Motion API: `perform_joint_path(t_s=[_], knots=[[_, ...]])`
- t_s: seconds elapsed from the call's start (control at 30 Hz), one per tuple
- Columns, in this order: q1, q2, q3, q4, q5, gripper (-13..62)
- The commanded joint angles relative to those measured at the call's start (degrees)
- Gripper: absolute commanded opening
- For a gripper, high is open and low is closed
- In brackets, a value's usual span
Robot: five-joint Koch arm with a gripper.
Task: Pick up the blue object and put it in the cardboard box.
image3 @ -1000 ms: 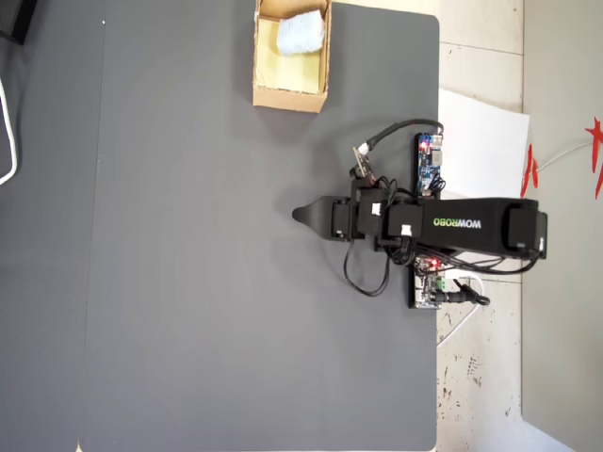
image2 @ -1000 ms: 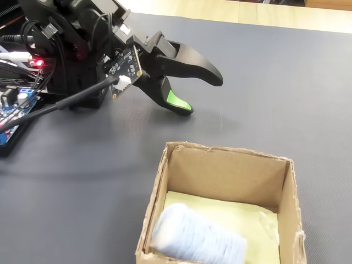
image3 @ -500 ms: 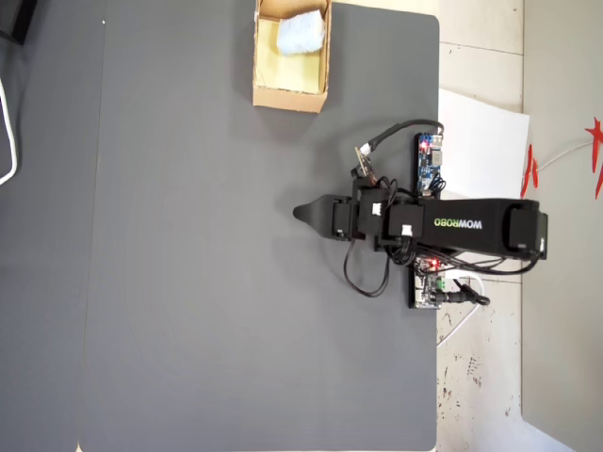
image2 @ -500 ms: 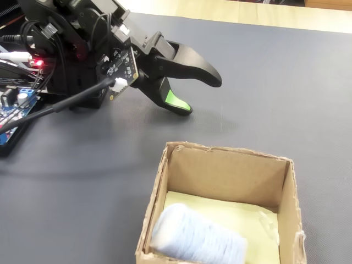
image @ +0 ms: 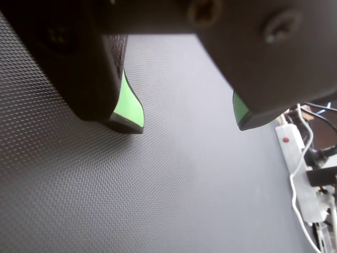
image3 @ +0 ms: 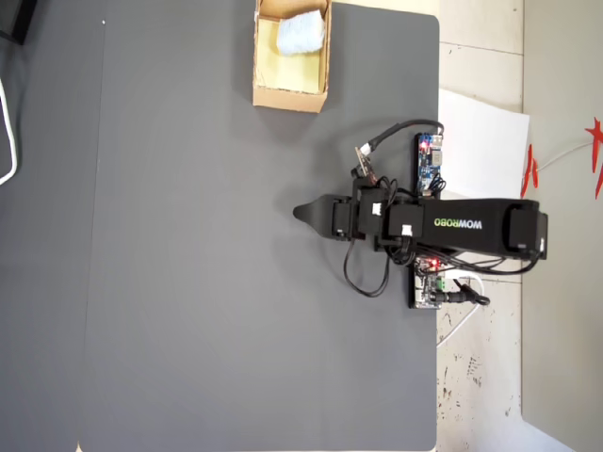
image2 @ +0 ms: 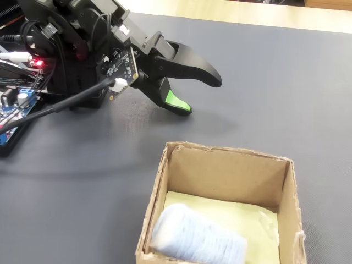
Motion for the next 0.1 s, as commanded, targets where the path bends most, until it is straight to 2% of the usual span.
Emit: perform_joint_path(t_s=[0.0, 0.07], knots=[[0.0, 5.01, 2.29, 6.33, -0.09, 34.0], [0.0, 5.01, 2.29, 6.33, -0.09, 34.0]])
